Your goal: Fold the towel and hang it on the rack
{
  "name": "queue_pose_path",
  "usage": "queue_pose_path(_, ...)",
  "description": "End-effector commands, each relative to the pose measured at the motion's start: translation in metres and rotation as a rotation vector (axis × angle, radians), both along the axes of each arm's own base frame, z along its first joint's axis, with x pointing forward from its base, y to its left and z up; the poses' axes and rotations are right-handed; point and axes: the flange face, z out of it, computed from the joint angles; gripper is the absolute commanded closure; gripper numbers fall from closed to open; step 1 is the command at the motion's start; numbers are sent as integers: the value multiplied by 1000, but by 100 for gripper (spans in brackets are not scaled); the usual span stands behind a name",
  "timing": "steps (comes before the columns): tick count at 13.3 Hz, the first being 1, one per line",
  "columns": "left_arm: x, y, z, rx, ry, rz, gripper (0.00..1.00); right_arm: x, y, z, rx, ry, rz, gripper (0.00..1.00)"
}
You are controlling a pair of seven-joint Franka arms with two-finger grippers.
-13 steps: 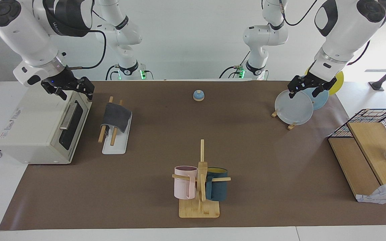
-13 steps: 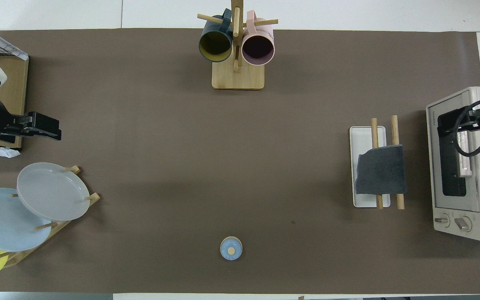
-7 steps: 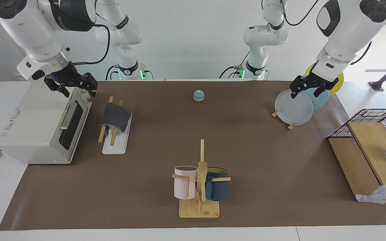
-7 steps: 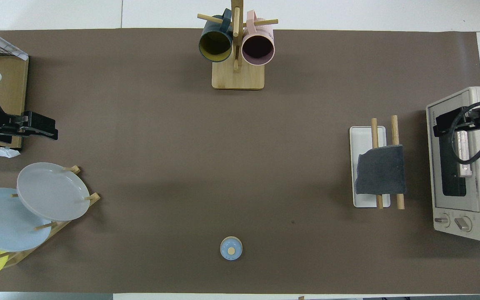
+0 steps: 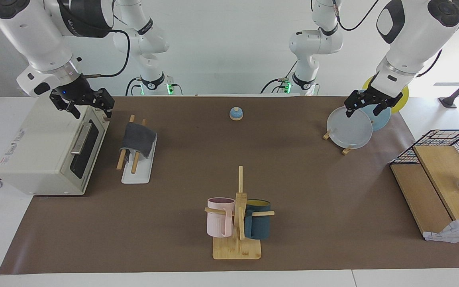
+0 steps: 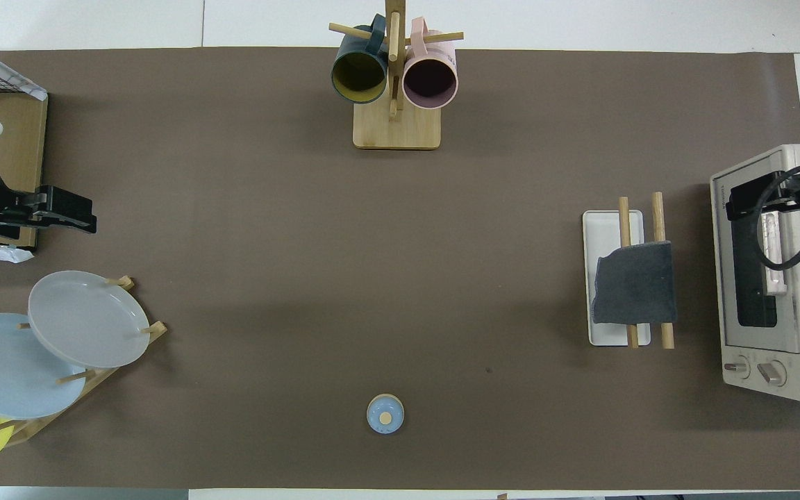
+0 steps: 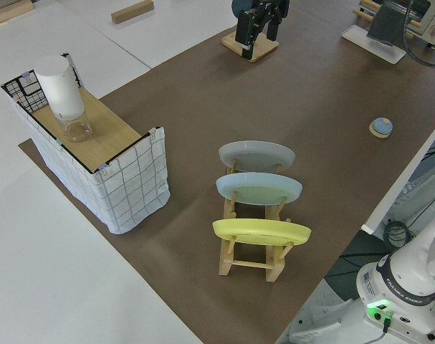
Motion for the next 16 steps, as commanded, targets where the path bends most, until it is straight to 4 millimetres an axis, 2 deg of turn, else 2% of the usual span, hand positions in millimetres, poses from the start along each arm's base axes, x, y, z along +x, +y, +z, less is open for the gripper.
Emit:
queue_pose_path(1,-3,3,2,13,-1,-4,0,-2,-1,0,7,-16,-18,0)
queue_pose_path(11,-3,3,3,13,-2,-4,0,-3,-4,2,11,-10,-23,0)
queue_pose_path(16,-4,3,2,13,1,-4,0,-3,-12,2,10,-13,-38,0)
